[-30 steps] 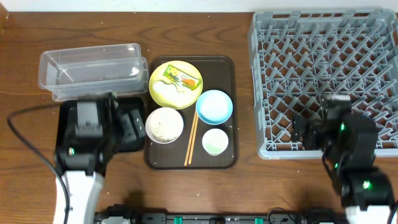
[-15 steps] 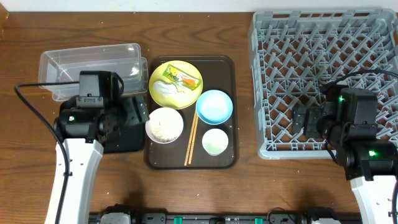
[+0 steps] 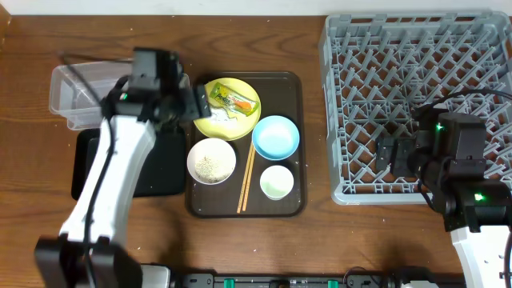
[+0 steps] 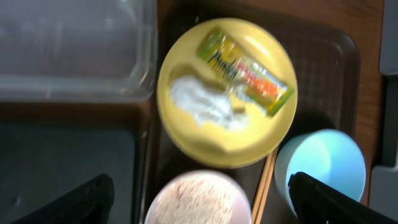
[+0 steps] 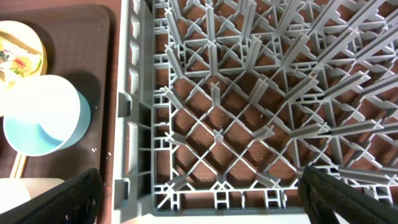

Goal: Sort waste into correct bins and load items into the dishwasher rack
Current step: 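Reach the left gripper to the white tissue on the yellow plate, then grasp the tissue and carry it to the clear plastic bin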

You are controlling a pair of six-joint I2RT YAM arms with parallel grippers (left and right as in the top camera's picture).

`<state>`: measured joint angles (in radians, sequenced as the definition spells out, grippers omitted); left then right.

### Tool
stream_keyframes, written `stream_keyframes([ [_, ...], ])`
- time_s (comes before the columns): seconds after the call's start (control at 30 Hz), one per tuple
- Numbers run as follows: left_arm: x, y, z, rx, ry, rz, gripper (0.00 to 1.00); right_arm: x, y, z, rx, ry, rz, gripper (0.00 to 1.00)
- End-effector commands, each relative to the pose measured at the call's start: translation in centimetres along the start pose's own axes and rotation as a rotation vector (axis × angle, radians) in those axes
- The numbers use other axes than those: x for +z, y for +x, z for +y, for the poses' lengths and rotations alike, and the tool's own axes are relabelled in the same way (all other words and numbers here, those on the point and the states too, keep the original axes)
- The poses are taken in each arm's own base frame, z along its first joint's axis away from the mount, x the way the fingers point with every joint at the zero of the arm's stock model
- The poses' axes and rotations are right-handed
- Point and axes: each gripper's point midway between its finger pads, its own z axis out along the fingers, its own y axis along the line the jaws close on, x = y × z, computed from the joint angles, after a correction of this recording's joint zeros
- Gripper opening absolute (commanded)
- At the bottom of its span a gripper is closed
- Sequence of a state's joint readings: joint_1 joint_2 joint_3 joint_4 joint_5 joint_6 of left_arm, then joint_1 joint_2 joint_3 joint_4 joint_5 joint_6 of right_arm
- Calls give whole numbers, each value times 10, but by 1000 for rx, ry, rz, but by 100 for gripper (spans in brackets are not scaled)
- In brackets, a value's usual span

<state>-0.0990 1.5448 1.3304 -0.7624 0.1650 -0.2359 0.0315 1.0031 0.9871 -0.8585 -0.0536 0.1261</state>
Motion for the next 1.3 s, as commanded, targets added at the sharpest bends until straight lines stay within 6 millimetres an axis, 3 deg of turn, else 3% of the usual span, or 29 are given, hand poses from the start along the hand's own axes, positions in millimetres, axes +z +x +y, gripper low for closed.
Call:
stream_keyframes([
  [0.0, 18, -15, -10, -10, -19, -6, 92, -4, -4, 6, -3, -18, -15, 99],
  [0.17, 57, -9, -16, -91, -26, 45, 92, -4, -4, 6, -3, -18, -15, 99],
  [0.37, 97, 9, -19, -72, -52, 120, 91, -4, -4, 6, -4, -18, -15, 99],
  [0.73, 148, 35, -6, -50, -141, 204, 91, -4, -3, 6, -4, -18, -12, 99],
  [0.93, 161, 43, 4, -46, -185, 227, 76, -4, -3, 6, -4, -18, -12, 99],
  [1.2, 162, 45, 4, -46, -185, 237, 24, -4, -2, 6, -3, -17, -8, 99],
  [1.27, 159, 46, 4, -46, -186, 240, 19, -4, -2, 6, -3, -17, -7, 99],
])
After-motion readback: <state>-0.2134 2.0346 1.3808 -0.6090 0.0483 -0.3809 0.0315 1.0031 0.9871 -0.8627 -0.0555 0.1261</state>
